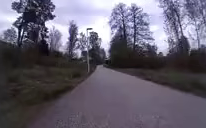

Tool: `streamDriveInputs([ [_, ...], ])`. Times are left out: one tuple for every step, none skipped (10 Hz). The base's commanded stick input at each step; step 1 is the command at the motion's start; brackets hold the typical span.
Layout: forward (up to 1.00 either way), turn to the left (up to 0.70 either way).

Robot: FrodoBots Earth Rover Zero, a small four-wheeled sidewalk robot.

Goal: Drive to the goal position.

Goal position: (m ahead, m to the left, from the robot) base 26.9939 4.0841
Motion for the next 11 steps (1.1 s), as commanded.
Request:
streamDriveInputs([
  [1.0, 0.27],
  [1.0, 0.02],
  [1.0, 0.0],
  [1.0, 0.0],
  [1.0, 0.0],
  [1.0, 0.0],
  [1.0, 0.0],
  [1.0, 0.0],
  [1.0, 0.0],
  [1.0, 0.0],
  [1.0, 0.0],
])
